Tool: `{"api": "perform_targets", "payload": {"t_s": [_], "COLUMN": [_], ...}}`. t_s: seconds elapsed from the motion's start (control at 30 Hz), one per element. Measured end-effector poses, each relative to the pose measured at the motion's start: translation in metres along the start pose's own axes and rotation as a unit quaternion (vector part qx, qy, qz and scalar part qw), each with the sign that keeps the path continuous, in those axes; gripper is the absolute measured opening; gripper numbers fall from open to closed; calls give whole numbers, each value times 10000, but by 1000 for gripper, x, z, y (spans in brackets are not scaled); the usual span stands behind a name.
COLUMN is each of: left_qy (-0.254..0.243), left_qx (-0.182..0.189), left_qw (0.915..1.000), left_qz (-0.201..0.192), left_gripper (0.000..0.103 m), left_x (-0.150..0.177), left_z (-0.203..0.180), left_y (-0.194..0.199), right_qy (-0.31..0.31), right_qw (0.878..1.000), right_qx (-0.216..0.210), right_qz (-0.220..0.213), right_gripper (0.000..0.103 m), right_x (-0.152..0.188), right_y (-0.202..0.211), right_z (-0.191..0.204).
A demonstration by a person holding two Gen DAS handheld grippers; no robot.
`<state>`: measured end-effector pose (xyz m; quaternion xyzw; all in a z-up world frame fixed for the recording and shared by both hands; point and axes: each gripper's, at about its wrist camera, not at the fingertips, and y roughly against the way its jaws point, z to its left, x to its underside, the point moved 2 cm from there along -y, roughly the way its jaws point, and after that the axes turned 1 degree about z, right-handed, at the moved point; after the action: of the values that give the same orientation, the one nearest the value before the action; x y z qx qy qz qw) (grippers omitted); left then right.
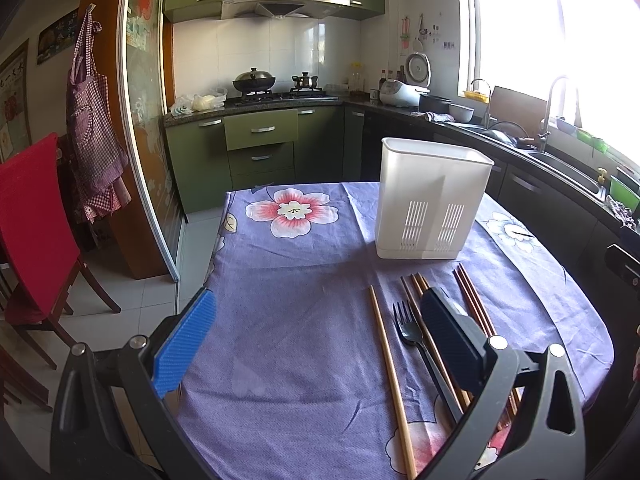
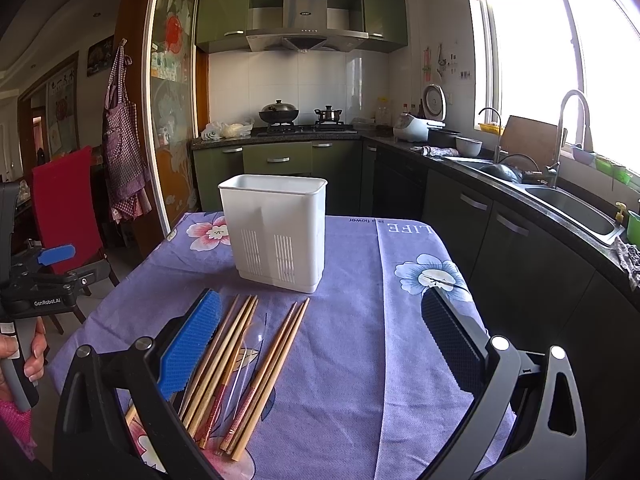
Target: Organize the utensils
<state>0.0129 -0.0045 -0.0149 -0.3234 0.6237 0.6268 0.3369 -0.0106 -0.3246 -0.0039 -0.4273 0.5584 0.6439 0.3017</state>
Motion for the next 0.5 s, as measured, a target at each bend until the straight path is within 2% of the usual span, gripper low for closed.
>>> {"api": "perform_targets", "payload": {"t_s": [0.1, 0.3, 0.4, 0.47, 0.5], "left_qy": [-48, -128, -54, 27, 58], "left_qx": [141, 420, 493, 628, 723], "left_qw": [9997, 9939, 9882, 9810, 9764], "left_qz": [208, 1009, 1451, 1837, 2036], "left_gripper": [97, 97, 97, 97, 93], "left_x": [0, -11, -16, -15, -14], "left_z": [-6, -30, -44, -53, -58], "left_y": [-7, -41, -61, -76, -83], "right_qy": [134, 285, 296, 182, 60], "right_qw": [9998, 9983, 9967, 9950, 9938], "right_qx": [62, 25, 140, 126, 86], "right_qz": [124, 502, 742, 969, 1103], "right_gripper": [99, 99, 99, 99, 99], "right_x": [0, -3, -6, -6, -5], "right_y": [-6, -25, -39, -50, -55], "right_z": [1, -7, -15, -22, -26]}}
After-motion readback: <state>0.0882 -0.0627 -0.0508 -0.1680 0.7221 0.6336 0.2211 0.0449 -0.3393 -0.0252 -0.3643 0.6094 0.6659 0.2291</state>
